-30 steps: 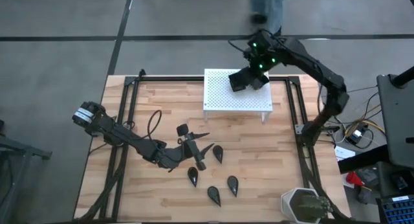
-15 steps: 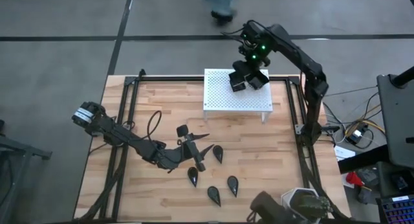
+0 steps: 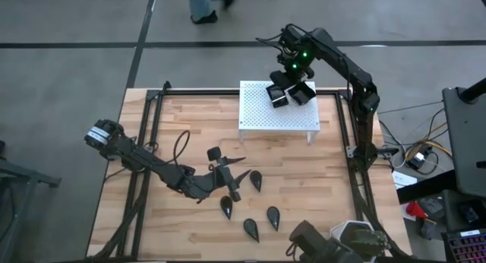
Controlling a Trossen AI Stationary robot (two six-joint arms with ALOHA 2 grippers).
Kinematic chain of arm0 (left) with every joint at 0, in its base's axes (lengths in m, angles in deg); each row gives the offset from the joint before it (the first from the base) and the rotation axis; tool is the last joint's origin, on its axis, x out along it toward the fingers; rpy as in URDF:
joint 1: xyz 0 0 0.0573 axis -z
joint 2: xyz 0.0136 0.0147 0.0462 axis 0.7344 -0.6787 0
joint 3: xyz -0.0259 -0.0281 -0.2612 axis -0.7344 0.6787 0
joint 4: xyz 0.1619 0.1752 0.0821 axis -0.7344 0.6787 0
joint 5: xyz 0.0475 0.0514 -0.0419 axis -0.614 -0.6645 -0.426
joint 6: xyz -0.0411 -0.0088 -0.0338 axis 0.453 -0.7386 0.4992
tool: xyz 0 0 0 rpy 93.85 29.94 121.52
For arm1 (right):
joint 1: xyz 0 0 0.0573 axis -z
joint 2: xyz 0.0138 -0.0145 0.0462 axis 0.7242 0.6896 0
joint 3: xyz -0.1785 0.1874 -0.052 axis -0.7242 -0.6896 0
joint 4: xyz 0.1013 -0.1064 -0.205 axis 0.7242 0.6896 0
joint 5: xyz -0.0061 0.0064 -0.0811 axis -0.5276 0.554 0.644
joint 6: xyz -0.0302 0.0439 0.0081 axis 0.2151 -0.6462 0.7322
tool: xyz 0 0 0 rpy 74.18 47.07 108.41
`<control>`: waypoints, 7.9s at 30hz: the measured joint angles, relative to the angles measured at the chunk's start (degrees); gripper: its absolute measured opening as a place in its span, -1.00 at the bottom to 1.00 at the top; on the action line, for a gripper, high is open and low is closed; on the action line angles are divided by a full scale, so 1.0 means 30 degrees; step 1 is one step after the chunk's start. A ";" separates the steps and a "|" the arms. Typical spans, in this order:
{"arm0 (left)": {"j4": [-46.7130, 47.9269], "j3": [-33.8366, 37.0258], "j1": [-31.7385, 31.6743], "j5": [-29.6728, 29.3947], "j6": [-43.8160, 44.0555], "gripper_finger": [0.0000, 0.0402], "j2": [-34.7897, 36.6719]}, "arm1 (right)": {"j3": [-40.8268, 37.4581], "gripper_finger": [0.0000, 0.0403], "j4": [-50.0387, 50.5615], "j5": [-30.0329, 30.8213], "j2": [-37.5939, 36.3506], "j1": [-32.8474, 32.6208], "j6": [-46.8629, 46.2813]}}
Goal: Pick & Place Mini shaped plates
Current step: Stack the square plate on top of the square plate on the shelf, then put the drop shaped plate on the shelf
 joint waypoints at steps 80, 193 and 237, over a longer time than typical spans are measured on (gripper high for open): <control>-0.0087 -0.0044 0.0254 -0.0007 -0.0243 0.03 0.0000 | -0.1524 -0.50 -0.1157 -0.0187 -0.1208 0.0095 0.1203; 1.0292 0.4343 0.3123 1.0482 3.6718 -0.01 0.1166 | -3.1391 -0.96 -3.9752 0.7572 -1.2301 -2.0502 0.4135; 0.7122 0.4044 0.2782 1.0921 3.6363 -0.18 -0.2040 | -3.1457 -0.96 -3.9675 0.7601 -1.2301 -2.0706 0.3912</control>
